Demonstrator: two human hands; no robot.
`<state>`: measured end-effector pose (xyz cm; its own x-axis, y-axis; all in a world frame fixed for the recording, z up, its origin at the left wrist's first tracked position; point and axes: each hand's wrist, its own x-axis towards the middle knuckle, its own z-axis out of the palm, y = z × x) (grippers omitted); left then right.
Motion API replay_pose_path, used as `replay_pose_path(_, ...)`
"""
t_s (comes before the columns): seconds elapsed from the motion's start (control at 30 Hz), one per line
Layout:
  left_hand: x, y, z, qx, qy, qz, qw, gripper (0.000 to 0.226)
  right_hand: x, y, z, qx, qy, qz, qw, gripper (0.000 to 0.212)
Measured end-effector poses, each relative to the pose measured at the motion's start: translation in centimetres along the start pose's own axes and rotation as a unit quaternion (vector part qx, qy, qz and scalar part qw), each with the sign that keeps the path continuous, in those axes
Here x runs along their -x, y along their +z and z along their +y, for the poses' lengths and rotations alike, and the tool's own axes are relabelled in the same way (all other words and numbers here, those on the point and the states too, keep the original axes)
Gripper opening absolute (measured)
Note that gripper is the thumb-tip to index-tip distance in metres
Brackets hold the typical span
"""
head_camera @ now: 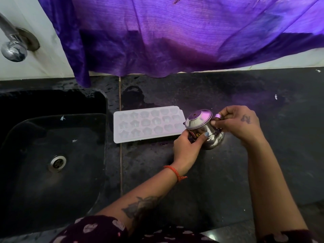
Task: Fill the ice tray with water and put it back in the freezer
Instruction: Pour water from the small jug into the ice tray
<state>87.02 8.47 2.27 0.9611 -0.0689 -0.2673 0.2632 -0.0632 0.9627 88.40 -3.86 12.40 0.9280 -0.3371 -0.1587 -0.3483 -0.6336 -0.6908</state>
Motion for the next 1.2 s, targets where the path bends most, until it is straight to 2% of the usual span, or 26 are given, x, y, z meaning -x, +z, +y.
replay_pose_path(0.07,-0.1,0.1,-0.07,0.011,-0.009,-0.004,1.0,0.067,-0.04,-0.04,-0.14,0.007,0.001,-0.002,1.0,0.016)
replay_pose_path(0.23,-0.22,0.05,-0.09,0.02,-0.02,-0.018,0.999,0.062,-0.2,-0.02,-0.41,0.019,0.001,-0.009,1.0,0.016)
replay_pose_path(0.47,-0.29,-0.08,0.14,0.027,-0.017,-0.033,0.999,0.07,-0.41,-0.04,-0.65,0.043,-0.003,-0.01,0.999,0.015)
replay_pose_path(0.73,-0.51,-0.09,-0.13,0.045,-0.027,-0.04,0.998,0.048,-0.49,-0.05,-0.69,0.059,-0.001,-0.006,0.998,0.016)
replay_pose_path(0.87,-0.73,-0.15,-0.51,0.056,-0.03,-0.048,0.997,0.029,-0.49,-0.09,-0.79,0.067,-0.007,-0.006,0.998,0.016)
replay_pose_path(1.2,-0.73,-0.26,-0.43,0.055,-0.03,-0.051,0.997,0.028,-0.39,-0.13,-0.97,0.072,-0.007,-0.011,0.997,0.015)
